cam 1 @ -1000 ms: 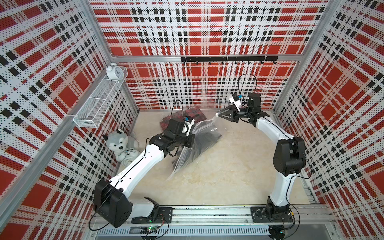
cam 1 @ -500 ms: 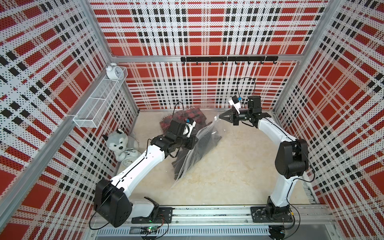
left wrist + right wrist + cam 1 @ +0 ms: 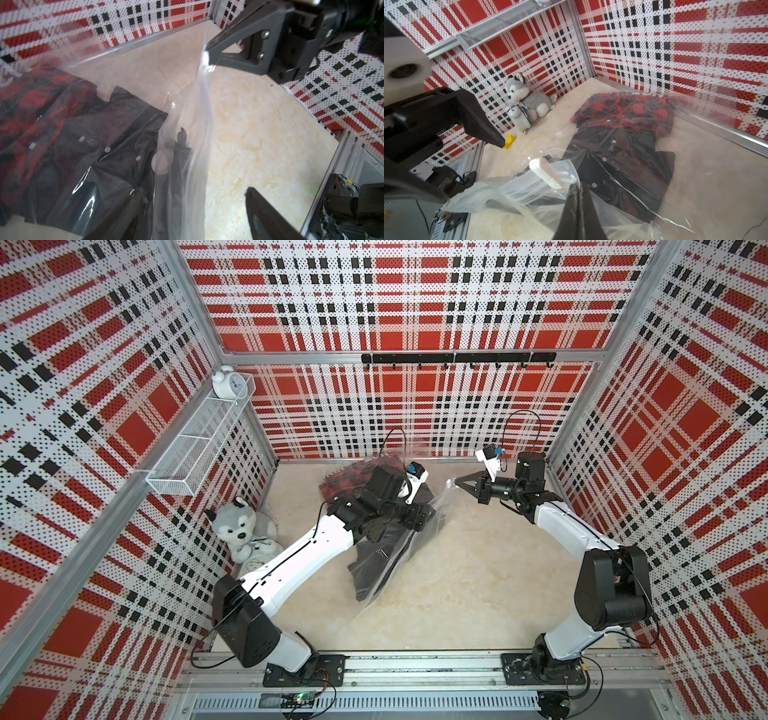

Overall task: Place the folded shirt into the vacuum bag
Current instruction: Close the vacuum bag at the center of the board.

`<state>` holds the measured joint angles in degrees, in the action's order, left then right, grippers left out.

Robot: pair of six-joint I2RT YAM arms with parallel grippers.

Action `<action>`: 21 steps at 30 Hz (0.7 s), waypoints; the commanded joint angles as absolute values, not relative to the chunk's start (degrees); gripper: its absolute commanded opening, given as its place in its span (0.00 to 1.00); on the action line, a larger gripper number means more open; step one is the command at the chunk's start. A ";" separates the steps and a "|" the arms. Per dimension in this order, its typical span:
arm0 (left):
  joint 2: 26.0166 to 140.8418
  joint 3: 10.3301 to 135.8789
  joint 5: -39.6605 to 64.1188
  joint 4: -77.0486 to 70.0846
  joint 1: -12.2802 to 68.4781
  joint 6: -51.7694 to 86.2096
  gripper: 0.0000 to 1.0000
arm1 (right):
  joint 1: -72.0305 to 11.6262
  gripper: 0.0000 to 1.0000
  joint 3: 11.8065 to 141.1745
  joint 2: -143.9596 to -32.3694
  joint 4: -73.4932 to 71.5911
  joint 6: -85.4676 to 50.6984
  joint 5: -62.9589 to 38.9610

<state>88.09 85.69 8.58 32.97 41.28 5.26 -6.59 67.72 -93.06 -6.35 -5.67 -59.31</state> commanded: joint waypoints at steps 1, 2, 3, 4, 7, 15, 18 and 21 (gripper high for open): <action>93.13 93.62 6.21 35.91 43.50 1.92 0.79 | -6.15 0.00 65.16 -90.20 -17.12 -11.22 -59.06; 95.03 96.57 5.91 36.79 43.84 1.48 0.79 | -5.94 0.00 64.29 -89.80 -18.53 -12.38 -58.90; 96.83 99.10 5.83 37.41 44.11 1.07 0.79 | -5.76 0.00 63.59 -89.45 -20.57 -13.91 -59.23; 98.33 101.04 6.03 37.89 44.39 0.60 0.79 | -5.58 0.00 63.00 -89.11 -22.58 -15.54 -59.73; 102.93 107.02 6.72 39.56 44.91 -0.13 0.76 | -5.47 0.00 61.59 -88.58 -27.81 -19.42 -61.57; 110.99 116.93 6.92 44.80 45.19 -0.82 0.28 | -5.45 0.00 60.21 -87.89 -28.62 -20.13 -62.83; 111.36 117.33 6.33 45.33 45.07 -1.13 0.22 | -5.45 0.00 60.22 -87.71 -27.56 -19.30 -63.25; 111.79 118.10 6.08 46.18 44.74 -1.67 0.23 | -5.47 0.00 60.47 -87.53 -26.23 -18.40 -63.77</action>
<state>110.54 116.01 5.91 43.70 44.66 -0.51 -5.74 59.94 -90.13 -24.73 -19.03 -62.50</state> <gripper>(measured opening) 0.225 0.042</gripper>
